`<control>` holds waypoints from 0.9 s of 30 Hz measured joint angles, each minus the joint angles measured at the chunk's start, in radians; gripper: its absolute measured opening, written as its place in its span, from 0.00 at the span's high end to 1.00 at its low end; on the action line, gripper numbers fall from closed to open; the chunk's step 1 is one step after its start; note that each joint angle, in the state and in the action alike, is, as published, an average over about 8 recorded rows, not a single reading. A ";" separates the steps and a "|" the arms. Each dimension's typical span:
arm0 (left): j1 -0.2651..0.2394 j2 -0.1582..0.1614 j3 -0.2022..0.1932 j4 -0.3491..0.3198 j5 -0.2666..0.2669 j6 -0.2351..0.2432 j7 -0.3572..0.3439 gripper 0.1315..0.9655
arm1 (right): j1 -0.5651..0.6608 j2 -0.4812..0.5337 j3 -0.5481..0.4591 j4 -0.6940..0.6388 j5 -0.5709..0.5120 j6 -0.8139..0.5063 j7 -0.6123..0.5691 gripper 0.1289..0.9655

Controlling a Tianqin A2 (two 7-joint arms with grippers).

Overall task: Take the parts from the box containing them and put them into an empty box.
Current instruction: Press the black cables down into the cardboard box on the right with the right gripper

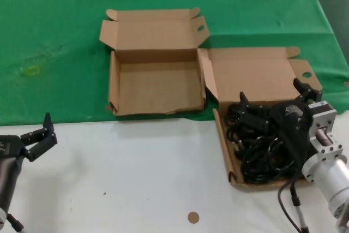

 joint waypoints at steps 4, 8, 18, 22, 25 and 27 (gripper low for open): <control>0.000 0.000 0.000 0.000 0.000 0.000 0.000 0.00 | 0.000 0.000 0.000 0.000 0.000 0.000 0.000 0.00; 0.000 0.000 0.000 0.000 0.000 0.000 0.000 0.00 | 0.000 0.000 0.000 0.000 0.000 0.000 0.000 0.00; 0.000 0.000 0.000 0.000 0.000 0.000 0.000 0.00 | 0.000 0.000 0.000 0.000 0.000 0.000 0.000 0.00; 0.000 0.000 0.000 0.000 0.000 0.000 0.000 0.00 | 0.000 0.000 0.000 0.000 0.000 0.000 0.000 0.00; 0.000 0.000 0.000 0.000 0.000 0.000 0.000 0.00 | 0.000 0.000 0.000 0.000 0.000 0.000 0.000 0.00; 0.000 0.000 0.000 0.000 0.000 0.000 0.000 0.00 | 0.000 0.000 0.000 0.000 0.000 0.000 0.000 0.00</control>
